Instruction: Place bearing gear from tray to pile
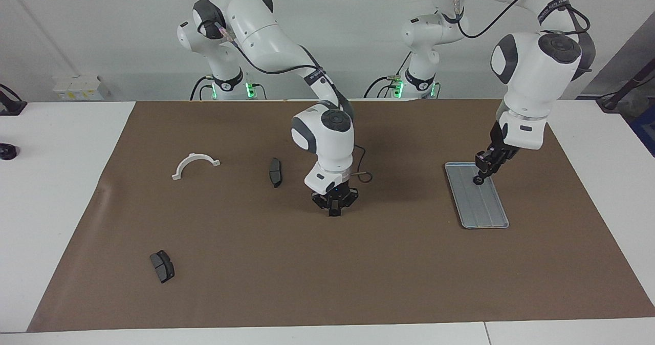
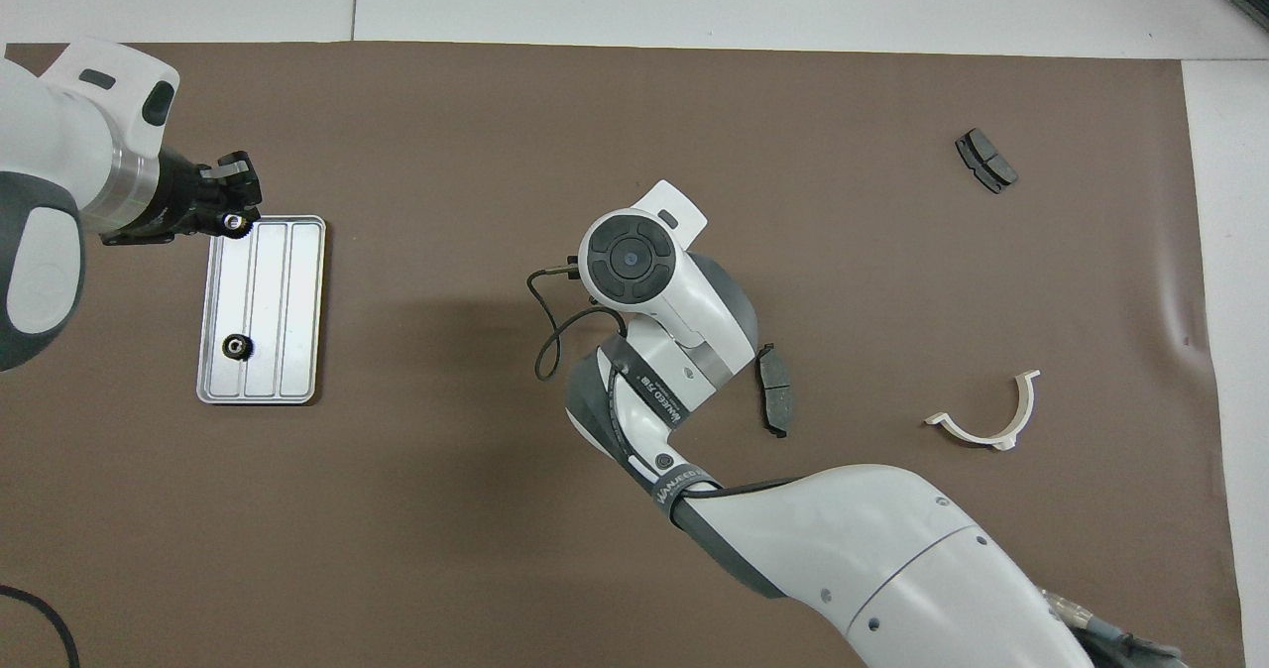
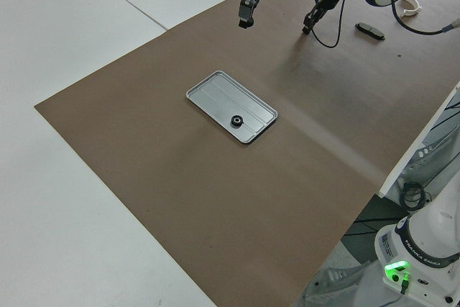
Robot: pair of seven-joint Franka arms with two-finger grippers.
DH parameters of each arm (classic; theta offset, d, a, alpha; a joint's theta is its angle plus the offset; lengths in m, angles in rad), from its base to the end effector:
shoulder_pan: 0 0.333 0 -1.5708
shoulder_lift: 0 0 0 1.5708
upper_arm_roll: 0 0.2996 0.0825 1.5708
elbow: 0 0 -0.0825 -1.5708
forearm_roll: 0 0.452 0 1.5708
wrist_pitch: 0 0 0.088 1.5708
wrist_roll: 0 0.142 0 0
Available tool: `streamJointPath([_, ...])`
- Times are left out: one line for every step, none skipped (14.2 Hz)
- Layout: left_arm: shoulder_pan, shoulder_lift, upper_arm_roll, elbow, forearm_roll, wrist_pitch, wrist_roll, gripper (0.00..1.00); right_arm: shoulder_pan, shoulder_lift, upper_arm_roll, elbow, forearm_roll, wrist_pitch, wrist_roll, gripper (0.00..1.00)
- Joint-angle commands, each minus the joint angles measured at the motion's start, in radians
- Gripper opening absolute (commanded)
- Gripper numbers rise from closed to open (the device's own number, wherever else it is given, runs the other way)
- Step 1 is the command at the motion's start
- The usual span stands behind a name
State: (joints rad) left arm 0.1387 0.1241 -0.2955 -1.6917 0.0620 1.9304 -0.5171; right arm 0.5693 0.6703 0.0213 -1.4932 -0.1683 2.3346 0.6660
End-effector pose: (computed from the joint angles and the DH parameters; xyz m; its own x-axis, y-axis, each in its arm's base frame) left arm 0.6741 -0.0939 0.4630 0.9335 0.3392 0.1160 0.3371 -0.9407 0.0382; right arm 0.6553 0.4286 0.2080 0.9781 0.0242 0.2066 0.0252 -0.9997 -0.0022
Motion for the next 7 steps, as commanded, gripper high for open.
streamJointPath([0.005,-0.008,-0.066,0.067,-0.030,-0.070,0.003,0.00,-0.008,-0.026,0.002,-0.039,-0.023,0.019,0.014,0.12])
streamJointPath([0.004,-0.008,-0.079,0.066,-0.036,-0.065,-0.001,0.00,-0.015,-0.026,-0.001,-0.030,-0.023,0.016,0.014,0.11])
streamJointPath([0.004,-0.008,-0.086,0.064,-0.044,-0.059,-0.003,0.00,-0.026,-0.026,-0.006,-0.015,-0.025,0.015,0.012,0.11])
streamJointPath([0.004,-0.008,-0.096,0.055,-0.054,-0.044,-0.003,0.00,-0.047,-0.021,-0.006,0.008,-0.034,0.015,0.011,0.11])
streamJointPath([0.002,-0.008,-0.108,0.041,-0.057,-0.016,-0.003,0.00,-0.074,-0.020,-0.004,0.023,-0.049,0.014,0.000,0.11])
streamJointPath([-0.005,-0.012,-0.116,0.023,-0.057,0.007,-0.003,0.00,-0.101,-0.023,-0.003,0.025,-0.051,0.011,-0.025,0.11])
streamJointPath([-0.034,-0.008,-0.114,0.001,-0.057,0.045,-0.006,0.00,-0.124,-0.027,-0.004,0.025,-0.050,0.006,-0.060,0.11])
